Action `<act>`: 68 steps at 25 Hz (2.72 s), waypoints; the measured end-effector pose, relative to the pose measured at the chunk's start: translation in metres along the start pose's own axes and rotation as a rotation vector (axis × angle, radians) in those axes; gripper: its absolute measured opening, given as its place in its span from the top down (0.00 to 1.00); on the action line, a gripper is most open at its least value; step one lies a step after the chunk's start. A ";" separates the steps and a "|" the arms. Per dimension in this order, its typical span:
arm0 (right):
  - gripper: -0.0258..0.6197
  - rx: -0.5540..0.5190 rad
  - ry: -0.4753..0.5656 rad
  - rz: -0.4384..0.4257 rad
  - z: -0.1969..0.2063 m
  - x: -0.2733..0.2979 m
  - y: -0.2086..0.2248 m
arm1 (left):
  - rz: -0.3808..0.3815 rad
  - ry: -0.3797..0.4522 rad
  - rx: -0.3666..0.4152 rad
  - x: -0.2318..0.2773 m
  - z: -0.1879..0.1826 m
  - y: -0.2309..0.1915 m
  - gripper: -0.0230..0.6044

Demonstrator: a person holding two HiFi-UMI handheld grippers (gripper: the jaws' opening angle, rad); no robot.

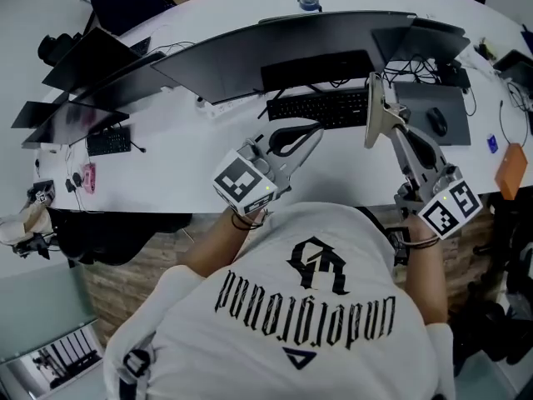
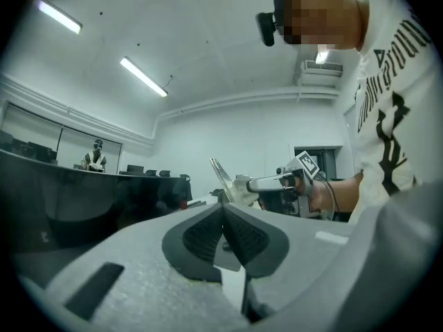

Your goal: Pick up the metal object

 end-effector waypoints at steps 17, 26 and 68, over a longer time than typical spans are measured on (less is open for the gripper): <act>0.93 -0.075 0.015 -0.015 -0.026 -0.015 -0.008 | -0.033 0.036 -0.011 0.001 -0.008 0.005 0.94; 0.93 -0.058 0.020 -0.059 -0.041 -0.063 0.002 | -0.104 0.018 -0.017 0.024 -0.002 0.051 0.94; 0.93 -0.012 0.053 -0.200 -0.054 -0.287 -0.103 | -0.265 -0.026 0.056 -0.042 -0.020 0.323 0.94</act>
Point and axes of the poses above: the fingertips, and each gripper's own axes: x forward along the fingers, y to its right, z out of its underside, the point moved 2 cm from there along -x, backward along the fingers, and after that the axes turned 14 degrees about y, right-handed, at the moved point
